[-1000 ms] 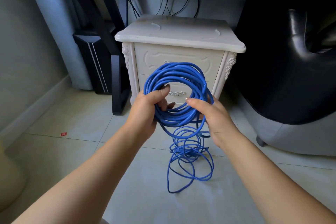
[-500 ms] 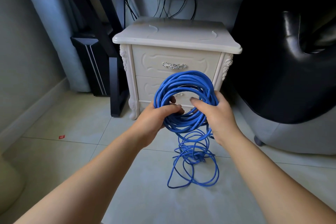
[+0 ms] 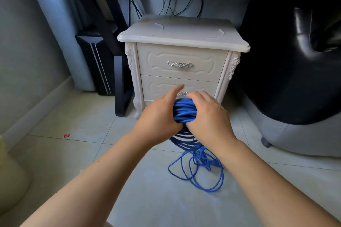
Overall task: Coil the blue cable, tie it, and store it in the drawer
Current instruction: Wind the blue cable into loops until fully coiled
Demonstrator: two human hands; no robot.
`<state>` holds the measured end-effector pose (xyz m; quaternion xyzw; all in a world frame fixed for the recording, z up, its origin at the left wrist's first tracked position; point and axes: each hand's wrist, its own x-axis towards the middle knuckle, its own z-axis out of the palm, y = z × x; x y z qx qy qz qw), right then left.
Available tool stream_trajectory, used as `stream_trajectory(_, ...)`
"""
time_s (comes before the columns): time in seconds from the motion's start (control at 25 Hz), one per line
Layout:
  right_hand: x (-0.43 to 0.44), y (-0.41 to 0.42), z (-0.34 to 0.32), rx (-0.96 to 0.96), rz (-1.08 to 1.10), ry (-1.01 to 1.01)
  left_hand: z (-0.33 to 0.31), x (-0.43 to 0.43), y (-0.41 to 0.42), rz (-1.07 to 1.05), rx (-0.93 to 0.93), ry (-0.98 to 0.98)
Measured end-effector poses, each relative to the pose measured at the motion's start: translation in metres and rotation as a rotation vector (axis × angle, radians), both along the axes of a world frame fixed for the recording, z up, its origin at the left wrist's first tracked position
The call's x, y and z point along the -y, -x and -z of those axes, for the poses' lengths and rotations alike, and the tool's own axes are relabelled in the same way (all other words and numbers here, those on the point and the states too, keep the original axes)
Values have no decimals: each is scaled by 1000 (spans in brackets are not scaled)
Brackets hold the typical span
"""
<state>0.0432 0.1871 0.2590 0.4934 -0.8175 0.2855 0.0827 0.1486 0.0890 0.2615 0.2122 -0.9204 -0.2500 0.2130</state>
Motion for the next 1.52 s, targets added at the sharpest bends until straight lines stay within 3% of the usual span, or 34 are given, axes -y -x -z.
stream_trajectory(0.04, 0, -2, -4, -8, -20, 44, -2, 0, 1, -56, -29, 16)
stream_trajectory(0.12, -3, 1, -12, 159, -76, 117, -6, 2, 1, -95, -119, -34)
stream_trajectory(0.28, -13, 17, -21, 602, -159, 105, -10, -1, 4, -120, -293, -440)
stream_trajectory(0.48, -17, 33, -11, 1113, -297, 226, -11, 9, 10, -189, -457, -729)
stream_trajectory(0.6, -15, 25, -4, 1244, -300, 274, -10, 15, 11, -225, -561, -954)
stream_trajectory(0.8, -13, 14, -4, 1431, -315, 321, -11, 12, 10, -274, -624, -1050)
stream_trajectory(1.0, -6, 5, 2, 1379, -301, 285, -9, 13, 7, -330, -675, -1179)
stream_trajectory(1.2, 3, 14, 3, 1334, 0, 595, -9, -2, 11, -82, -613, -1360)
stream_trajectory(1.36, 0, 23, -1, 1294, 89, 591, -8, 2, 4, 84, -340, -1191)
stream_trajectory(1.44, -2, 28, -5, 1160, 127, 568, -9, 6, 0, 119, -225, -1096)
stream_trajectory(1.52, -4, 31, -6, 966, 148, 465, -10, 10, -2, 107, -233, -1024)
